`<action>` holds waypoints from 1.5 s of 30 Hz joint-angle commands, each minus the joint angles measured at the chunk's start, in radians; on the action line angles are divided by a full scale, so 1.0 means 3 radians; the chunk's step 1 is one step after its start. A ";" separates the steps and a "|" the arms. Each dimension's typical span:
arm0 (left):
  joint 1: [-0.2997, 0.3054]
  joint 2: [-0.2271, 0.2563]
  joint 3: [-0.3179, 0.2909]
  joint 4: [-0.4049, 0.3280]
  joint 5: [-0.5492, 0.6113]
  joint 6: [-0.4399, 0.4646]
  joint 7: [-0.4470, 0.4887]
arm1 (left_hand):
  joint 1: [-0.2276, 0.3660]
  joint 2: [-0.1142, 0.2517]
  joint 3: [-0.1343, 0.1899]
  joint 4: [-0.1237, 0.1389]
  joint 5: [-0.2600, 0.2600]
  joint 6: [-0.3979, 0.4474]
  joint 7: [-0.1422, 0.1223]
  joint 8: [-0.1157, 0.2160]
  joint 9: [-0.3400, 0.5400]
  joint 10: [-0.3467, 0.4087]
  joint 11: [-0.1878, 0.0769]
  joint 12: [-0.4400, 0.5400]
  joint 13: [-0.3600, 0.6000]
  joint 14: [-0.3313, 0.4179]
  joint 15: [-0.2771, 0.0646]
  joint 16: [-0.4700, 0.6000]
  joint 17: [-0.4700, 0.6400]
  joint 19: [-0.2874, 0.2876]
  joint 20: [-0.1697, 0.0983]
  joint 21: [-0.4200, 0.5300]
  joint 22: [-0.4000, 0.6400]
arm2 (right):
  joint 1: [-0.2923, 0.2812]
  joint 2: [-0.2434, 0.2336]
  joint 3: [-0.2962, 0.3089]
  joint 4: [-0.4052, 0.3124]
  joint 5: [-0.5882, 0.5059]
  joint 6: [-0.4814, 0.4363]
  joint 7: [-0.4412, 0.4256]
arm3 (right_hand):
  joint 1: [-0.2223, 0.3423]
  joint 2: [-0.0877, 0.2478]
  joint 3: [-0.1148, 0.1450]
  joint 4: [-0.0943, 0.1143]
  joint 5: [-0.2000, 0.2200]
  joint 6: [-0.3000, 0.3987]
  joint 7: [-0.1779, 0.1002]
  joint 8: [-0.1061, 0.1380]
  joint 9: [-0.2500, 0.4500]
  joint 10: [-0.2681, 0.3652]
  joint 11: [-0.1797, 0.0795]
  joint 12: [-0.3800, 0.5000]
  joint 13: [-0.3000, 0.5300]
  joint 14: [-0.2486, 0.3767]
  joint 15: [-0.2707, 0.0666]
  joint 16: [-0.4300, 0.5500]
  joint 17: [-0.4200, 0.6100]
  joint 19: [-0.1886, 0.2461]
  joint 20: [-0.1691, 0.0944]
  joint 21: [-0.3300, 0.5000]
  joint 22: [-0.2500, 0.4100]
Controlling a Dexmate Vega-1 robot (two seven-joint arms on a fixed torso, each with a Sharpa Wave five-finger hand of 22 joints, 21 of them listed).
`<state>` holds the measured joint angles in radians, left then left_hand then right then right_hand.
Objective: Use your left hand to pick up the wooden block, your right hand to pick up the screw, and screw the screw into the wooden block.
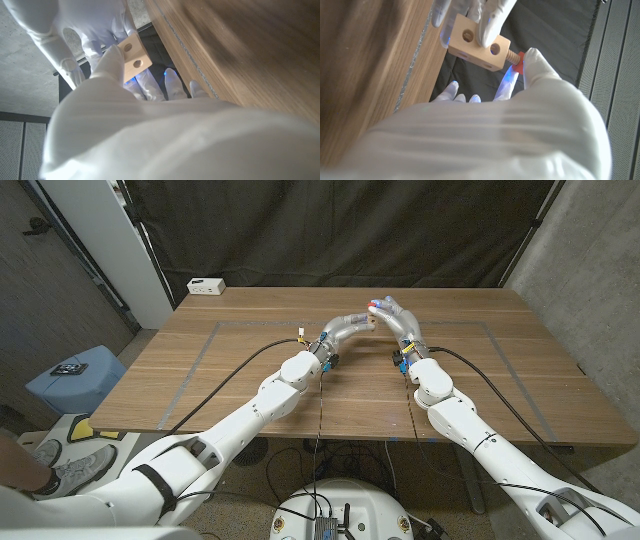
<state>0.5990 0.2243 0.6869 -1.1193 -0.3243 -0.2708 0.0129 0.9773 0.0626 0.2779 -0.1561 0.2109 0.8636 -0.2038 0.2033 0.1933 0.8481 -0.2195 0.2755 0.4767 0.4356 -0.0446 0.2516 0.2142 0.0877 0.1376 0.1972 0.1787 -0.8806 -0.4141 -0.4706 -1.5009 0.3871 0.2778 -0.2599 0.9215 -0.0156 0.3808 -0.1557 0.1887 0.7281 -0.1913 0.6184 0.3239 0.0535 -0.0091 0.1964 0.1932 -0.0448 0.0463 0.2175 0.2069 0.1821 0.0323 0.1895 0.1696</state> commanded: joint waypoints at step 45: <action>0.0043 0.0053 -0.0008 -0.0095 -0.0008 0.0042 -0.0008 | 0.0007 0.0041 -0.0007 0.0016 0.0016 0.0050 0.0029 0.0021 0.0006 0.0035 -0.0008 -0.0001 0.0185 0.0022 -0.0273 -0.0004 0.0006 -0.0001 0.0016 0.0027 0.0016 | -0.0036 0.0008 0.0015 0.0012 0.0018 0.0050 0.0000 | -0.0002 0.0060 -0.0031 0.0007 0.0014 -0.0026 0.0006 0.0035 -0.0020 -0.0016 -0.0009 -0.0002 0.0004 -0.0020 0.0001 0.0002 0.0015 -0.0026 -0.0001 0.0014 0.0011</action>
<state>0.6075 0.2358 0.6862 -1.1394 -0.3271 -0.2624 0.0057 0.9798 0.0651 0.2780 -0.1564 0.2112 0.8638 -0.2040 0.2001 0.1934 0.8500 -0.2219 0.2667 0.4767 0.4356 -0.0446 0.2516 0.2143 0.0877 0.1376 0.1972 0.1787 -0.8893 -0.4123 -0.4659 -1.4986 0.3911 0.2892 -0.2625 0.9213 -0.0048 0.3753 -0.1530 0.1885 0.7227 -0.1858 0.6219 0.3164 0.0535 -0.0090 0.1964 0.1929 -0.0448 0.0463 0.2176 0.2069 0.1785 0.0359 0.1894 0.1696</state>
